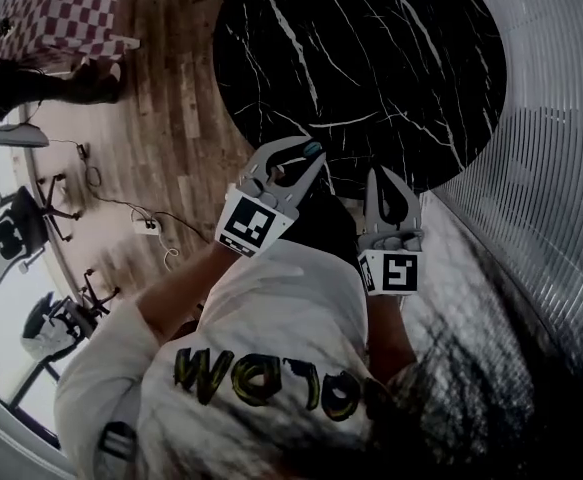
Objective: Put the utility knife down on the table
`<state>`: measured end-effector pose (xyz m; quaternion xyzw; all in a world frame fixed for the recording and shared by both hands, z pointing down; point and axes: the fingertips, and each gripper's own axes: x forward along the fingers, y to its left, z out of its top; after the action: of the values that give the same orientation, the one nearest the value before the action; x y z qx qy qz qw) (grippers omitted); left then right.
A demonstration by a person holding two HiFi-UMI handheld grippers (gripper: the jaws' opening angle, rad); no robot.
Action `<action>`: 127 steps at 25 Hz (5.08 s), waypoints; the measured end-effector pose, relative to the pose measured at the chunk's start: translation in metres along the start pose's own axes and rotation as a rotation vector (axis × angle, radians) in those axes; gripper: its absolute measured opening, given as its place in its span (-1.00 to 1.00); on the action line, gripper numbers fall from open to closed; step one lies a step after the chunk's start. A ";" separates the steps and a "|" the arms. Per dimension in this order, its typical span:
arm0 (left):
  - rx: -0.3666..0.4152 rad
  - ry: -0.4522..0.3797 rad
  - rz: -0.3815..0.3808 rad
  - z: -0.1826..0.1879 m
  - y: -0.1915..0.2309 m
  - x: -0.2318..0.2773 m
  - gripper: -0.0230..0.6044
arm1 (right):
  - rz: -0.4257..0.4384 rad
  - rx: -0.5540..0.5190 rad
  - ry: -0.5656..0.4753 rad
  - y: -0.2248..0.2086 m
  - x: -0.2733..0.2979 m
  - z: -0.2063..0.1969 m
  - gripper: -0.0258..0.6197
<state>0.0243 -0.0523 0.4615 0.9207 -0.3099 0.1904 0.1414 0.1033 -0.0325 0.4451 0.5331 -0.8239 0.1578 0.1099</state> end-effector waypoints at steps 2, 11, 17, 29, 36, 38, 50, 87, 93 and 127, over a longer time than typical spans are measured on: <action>0.006 0.018 -0.005 -0.008 0.001 0.006 -0.71 | -0.004 0.005 0.013 -0.003 0.004 -0.009 -0.92; 0.059 0.113 -0.017 -0.047 0.007 0.038 -0.71 | 0.004 0.001 0.068 -0.009 0.018 -0.047 -0.92; 0.070 0.164 -0.034 -0.076 0.009 0.059 -0.71 | 0.004 0.003 0.102 -0.015 0.032 -0.075 -0.92; 0.293 0.317 -0.057 -0.138 0.013 0.101 -0.71 | -0.029 0.020 0.175 -0.037 0.055 -0.127 -0.92; 0.494 0.420 -0.023 -0.167 0.020 0.122 -0.71 | -0.028 0.027 0.205 -0.041 0.060 -0.146 -0.92; 0.547 0.433 -0.018 -0.173 0.019 0.127 -0.70 | -0.025 0.030 0.212 -0.040 0.061 -0.151 -0.92; 0.747 0.488 -0.028 -0.190 0.020 0.158 -0.70 | -0.035 0.044 0.234 -0.043 0.062 -0.168 -0.92; 0.540 0.524 -0.178 -0.201 0.010 0.161 -0.40 | -0.026 0.070 0.251 -0.051 0.058 -0.168 -0.92; 0.483 0.497 -0.177 -0.189 0.009 0.149 -0.39 | -0.020 0.063 0.237 -0.050 0.055 -0.154 -0.92; 0.055 -0.229 -0.202 0.119 -0.067 -0.053 -0.71 | 0.209 -0.077 -0.152 0.044 -0.052 0.117 -0.91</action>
<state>0.0588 -0.0182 0.3233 0.9664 -0.2245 0.0775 0.0981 0.0829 -0.0156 0.3125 0.4500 -0.8864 0.0959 0.0505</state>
